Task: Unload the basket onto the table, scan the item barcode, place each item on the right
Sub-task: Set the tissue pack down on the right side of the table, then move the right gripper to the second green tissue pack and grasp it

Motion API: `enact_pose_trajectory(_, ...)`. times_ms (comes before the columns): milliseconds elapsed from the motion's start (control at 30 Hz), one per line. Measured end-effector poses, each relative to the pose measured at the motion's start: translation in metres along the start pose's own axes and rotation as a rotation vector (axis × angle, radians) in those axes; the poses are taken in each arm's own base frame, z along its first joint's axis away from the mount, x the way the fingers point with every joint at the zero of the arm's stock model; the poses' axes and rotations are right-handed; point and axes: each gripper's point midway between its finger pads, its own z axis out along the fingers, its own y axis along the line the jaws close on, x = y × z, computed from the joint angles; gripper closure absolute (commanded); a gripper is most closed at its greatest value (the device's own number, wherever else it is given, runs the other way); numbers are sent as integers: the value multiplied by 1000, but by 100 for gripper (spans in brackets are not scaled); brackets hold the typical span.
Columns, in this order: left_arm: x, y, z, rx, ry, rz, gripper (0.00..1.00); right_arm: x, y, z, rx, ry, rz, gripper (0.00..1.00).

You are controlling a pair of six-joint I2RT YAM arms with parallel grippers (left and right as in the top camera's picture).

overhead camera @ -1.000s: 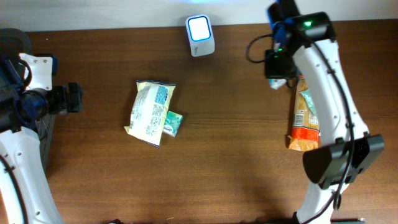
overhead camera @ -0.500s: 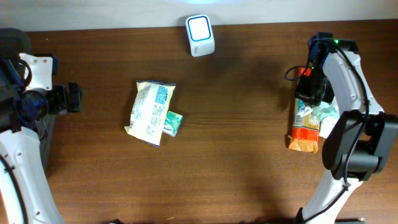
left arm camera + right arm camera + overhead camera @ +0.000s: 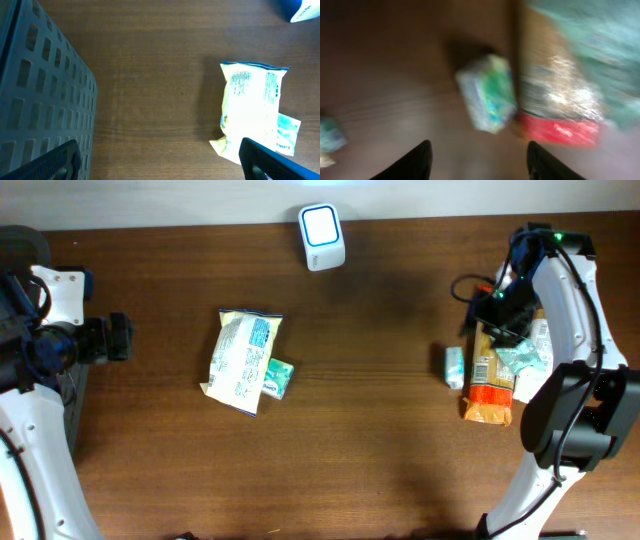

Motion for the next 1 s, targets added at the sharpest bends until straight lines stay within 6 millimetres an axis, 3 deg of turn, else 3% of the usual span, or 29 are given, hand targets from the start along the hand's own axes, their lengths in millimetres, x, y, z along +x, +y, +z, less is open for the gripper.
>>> enact_pose_trajectory(100, 0, 0, 0, 0, 0, 0, 1, -5, 49, 3, -141, -34, -120, 49)
enact_pose_trajectory(167, 0, 0, 0, 0, 0, 0, 1, 3, 102, 11, -214, -52, -237, 64)
enact_pose_trajectory(267, 0, 0, 0, 0, 0, 0, 1, 17, 168, 25, -274, -93, -359, 64)
enact_pose_trajectory(333, 0, 0, 0, 0, 0, 0, 1, 40, 218, 44, -315, -107, -444, 59)
enact_pose_trajectory(367, 0, 0, 0, 0, 0, 0, 1, 54, 237, 54, -324, -103, -463, 53)
enact_pose_trajectory(467, 0, 0, 0, 0, 0, 0, 1, 101, 283, 88, -317, -104, -515, 51)
enact_pose_trajectory(567, 0, 0, 0, 0, 0, 0, 1, 118, 306, 110, -303, -172, -560, 51)
enact_pose_trajectory(733, 0, 0, 0, 0, 0, 0, 1, 116, 338, 139, -332, -295, -656, 51)
enact_pose_trajectory(867, 0, 0, 0, 0, 0, 0, 1, 116, 330, 181, -281, -258, -668, 52)
enact_pose_trajectory(1000, 0, 0, 0, 0, 0, 0, 1, 118, 322, 189, -252, -230, -665, 52)
